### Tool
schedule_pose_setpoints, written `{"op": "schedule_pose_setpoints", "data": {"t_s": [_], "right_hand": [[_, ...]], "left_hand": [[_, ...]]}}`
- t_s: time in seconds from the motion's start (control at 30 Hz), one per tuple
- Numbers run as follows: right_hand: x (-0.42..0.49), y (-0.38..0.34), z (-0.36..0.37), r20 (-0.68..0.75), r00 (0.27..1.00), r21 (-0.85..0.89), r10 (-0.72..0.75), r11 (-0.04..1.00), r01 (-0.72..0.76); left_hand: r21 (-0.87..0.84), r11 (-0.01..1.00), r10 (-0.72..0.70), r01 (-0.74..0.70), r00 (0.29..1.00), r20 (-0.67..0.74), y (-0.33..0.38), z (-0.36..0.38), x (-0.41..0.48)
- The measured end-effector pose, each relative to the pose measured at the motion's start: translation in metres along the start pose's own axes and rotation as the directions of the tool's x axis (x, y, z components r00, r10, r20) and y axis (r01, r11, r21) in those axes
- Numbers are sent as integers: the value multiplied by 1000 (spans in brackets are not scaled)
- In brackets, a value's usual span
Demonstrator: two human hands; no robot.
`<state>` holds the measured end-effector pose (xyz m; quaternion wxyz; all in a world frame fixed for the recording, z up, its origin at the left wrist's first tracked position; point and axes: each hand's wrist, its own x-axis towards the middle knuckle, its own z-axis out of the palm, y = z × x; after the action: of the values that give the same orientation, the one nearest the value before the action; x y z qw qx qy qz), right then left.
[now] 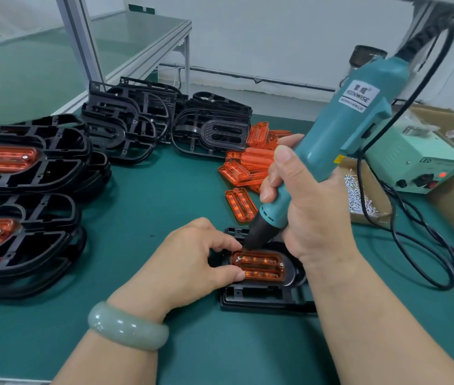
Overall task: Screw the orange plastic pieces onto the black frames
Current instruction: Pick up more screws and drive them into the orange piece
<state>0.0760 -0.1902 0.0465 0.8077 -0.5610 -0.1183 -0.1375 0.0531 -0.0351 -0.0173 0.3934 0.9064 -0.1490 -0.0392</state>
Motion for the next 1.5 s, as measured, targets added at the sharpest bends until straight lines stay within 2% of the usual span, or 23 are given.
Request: {"op": "schedule_pose_setpoints", "data": {"t_s": [0.3, 0.67, 0.93, 1.1, 1.5], "right_hand": [[0, 1, -3, -16, 1000, 8, 7, 1000, -7], [1, 2, 5, 199, 980, 15, 22, 1000, -25], [-3, 1, 0, 161, 986, 87, 32, 995, -46], [-1, 4, 7, 212, 977, 29, 32, 999, -39], [2, 6, 5, 243, 969, 69, 46, 996, -64]], "left_hand": [[5, 1000, -3, 3, 1000, 13, 2, -1, -1], [37, 999, 11, -14, 997, 80, 8, -5, 0], [98, 995, -36, 27, 995, 91, 11, -2, 2], [52, 999, -18, 13, 995, 98, 15, -5, 3], [99, 995, 5, -14, 996, 93, 14, -4, 4]]}}
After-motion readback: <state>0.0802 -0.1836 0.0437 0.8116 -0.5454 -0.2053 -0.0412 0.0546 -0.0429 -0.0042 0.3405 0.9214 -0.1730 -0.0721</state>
